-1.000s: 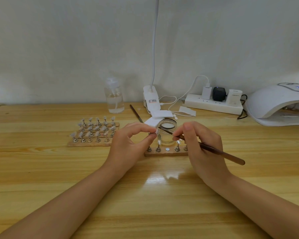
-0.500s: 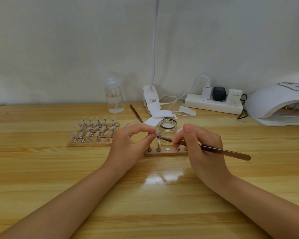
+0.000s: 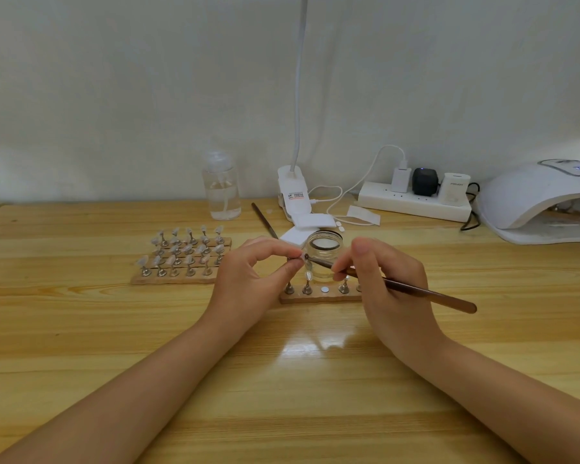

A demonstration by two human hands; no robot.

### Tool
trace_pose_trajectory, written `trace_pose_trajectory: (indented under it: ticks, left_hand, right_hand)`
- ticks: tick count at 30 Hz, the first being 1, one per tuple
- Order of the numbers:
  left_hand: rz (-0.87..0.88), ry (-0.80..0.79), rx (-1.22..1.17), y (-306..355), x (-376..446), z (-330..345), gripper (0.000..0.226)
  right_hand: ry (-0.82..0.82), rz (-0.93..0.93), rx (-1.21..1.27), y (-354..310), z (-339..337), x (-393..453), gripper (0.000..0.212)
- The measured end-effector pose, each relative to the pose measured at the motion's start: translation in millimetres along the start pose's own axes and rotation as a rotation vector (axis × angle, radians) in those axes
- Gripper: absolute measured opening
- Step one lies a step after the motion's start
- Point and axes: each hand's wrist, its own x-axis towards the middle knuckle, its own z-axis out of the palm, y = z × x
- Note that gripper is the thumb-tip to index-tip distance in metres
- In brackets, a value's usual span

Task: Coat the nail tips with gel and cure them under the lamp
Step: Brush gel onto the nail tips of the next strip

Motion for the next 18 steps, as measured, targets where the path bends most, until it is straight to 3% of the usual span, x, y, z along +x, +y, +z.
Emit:
trace_pose_trajectory:
  ticks: [9,18]
  left_hand:
    - [0.025,-0.004,-0.014,-0.3,-0.2,0.3,0.02]
    - [0.033,0.006,-0.006,-1.2,0.0,1.1,0.021]
  right_hand:
    - [0.053,0.018,0.059,0.7,-1.2,-0.2,0.037]
    - [-0.006,0.019,0.004,0.2,0.4,1.5,0.031]
